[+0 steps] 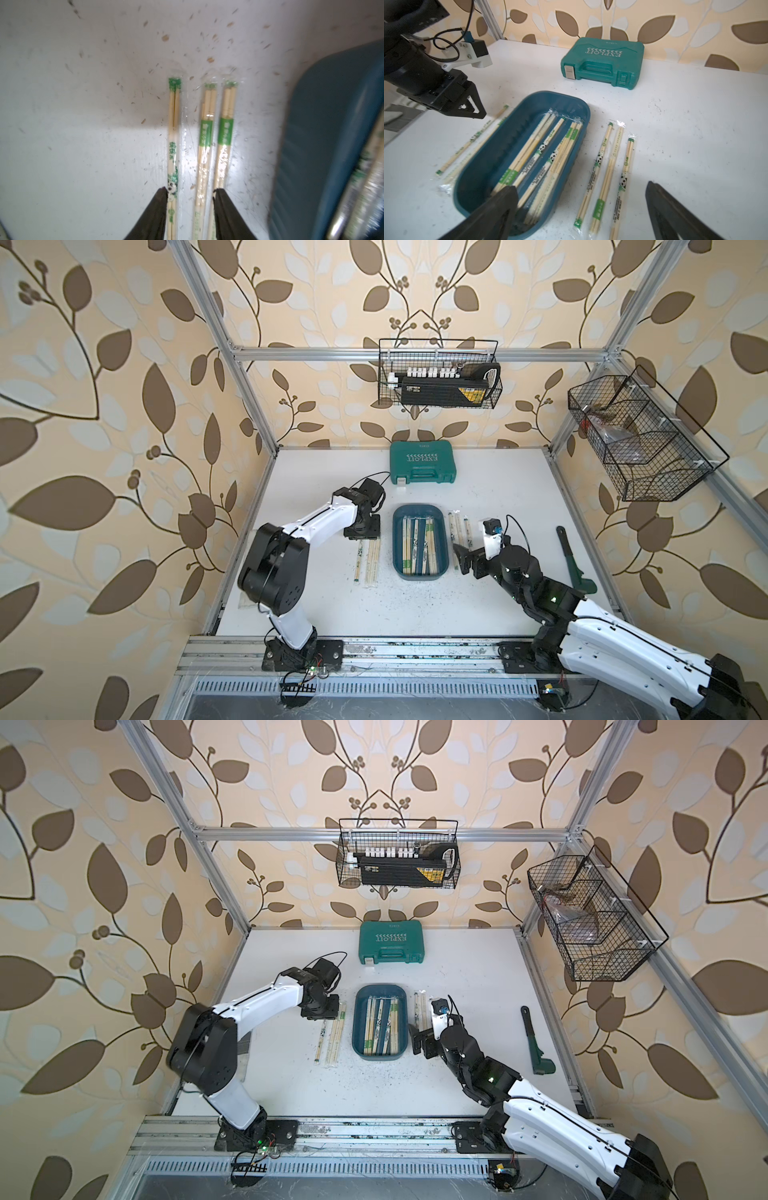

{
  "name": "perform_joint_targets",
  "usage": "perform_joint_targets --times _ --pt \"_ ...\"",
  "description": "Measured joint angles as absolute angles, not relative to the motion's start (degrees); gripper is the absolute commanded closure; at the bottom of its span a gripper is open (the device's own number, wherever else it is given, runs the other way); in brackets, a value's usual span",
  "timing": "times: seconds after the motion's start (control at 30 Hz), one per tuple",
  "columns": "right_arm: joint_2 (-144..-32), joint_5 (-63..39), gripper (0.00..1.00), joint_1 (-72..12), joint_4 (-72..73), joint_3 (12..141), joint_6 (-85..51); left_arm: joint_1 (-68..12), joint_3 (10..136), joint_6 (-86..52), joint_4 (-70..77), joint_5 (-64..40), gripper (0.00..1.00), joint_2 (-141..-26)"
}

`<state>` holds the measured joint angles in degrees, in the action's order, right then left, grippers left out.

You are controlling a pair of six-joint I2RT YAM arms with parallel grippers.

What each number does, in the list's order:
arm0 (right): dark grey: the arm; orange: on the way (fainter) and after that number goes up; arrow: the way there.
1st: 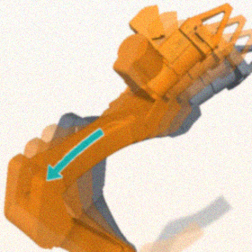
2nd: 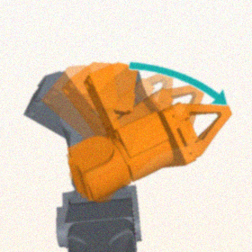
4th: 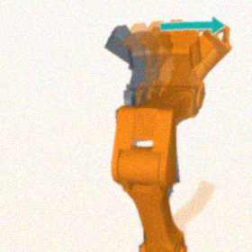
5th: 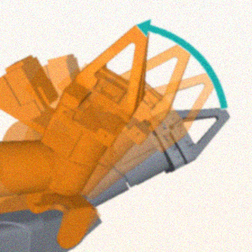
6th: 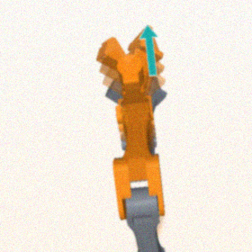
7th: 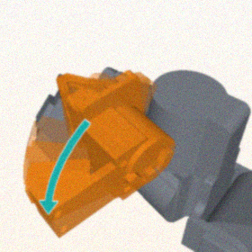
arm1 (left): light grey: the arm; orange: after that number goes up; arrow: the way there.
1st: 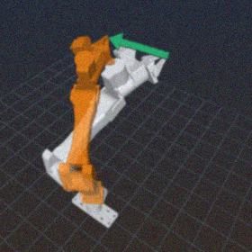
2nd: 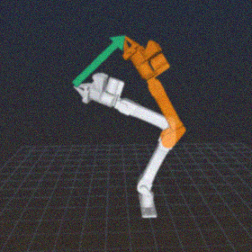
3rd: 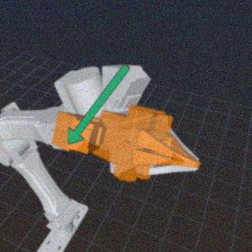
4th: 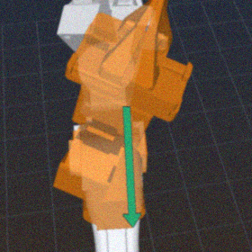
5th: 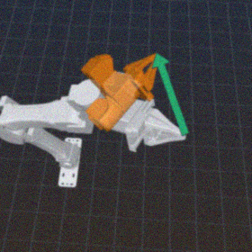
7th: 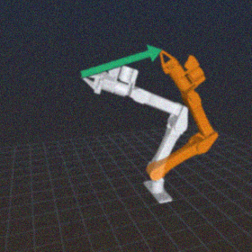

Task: Take the paired disposable chopsticks out of the storage box
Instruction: Place the paired disposable chopsticks at the center of the board, then pick up the paired disposable chopsticks from the storage box.

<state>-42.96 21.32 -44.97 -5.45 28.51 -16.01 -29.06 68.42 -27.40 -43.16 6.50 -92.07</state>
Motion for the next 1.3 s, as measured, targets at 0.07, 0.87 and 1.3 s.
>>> perform_joint_targets --times 0.07,0.87,1.3 --pt "-44.5 20.5 0.11 -45.0 -9.1 35.2 -17.8 -29.4 66.8 -27.9 -42.5 7.7 0.57 -84.2" --pt "-106.0 10.9 0.54 -45.5 -41.5 83.1 -27.5 -29.3 30.3 -26.2 -25.3 1.2 0.26 -35.9" --pt "-116.3 6.5 0.64 -43.8 -41.9 86.9 -29.2 -29.3 27.8 -23.9 -20.8 -5.0 0.26 -37.8"
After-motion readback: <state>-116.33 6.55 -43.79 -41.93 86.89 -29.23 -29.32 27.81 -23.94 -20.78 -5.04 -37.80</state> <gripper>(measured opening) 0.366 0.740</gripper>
